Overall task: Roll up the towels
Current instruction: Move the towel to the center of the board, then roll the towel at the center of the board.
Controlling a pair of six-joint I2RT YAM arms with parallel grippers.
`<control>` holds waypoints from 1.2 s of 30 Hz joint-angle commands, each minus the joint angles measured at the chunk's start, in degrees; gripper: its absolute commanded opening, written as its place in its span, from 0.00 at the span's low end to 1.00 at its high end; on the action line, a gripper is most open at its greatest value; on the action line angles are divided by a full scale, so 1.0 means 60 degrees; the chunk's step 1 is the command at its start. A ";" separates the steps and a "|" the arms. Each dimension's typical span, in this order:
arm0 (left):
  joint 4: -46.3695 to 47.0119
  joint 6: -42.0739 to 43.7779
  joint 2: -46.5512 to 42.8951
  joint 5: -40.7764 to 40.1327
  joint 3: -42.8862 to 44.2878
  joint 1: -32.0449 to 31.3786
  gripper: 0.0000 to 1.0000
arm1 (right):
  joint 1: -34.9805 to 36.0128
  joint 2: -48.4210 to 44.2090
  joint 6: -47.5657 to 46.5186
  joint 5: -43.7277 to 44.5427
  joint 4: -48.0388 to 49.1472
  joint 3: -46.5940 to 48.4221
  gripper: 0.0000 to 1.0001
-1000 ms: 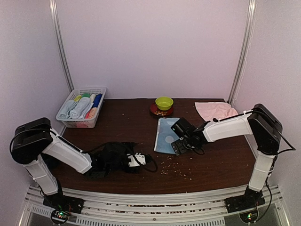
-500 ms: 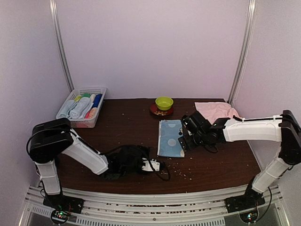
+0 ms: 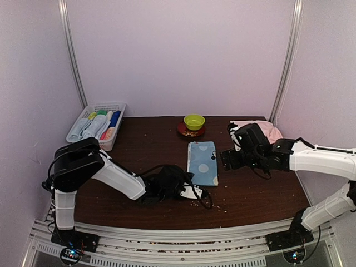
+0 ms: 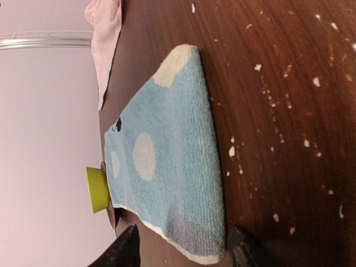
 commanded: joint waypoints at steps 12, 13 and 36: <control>-0.2183 0.0418 0.0819 0.0141 0.0783 0.0169 0.35 | -0.0010 -0.0511 -0.0036 -0.0385 0.0440 -0.0207 1.00; -0.2242 0.0373 0.0853 0.0167 0.0836 0.0178 0.35 | 0.0002 -0.0519 -0.0052 -0.0418 0.0455 -0.0223 1.00; -0.5524 -0.1987 -0.0509 0.2658 0.1304 0.0454 0.00 | 0.0528 -0.1929 -0.2386 -0.2473 0.3933 -0.2827 1.00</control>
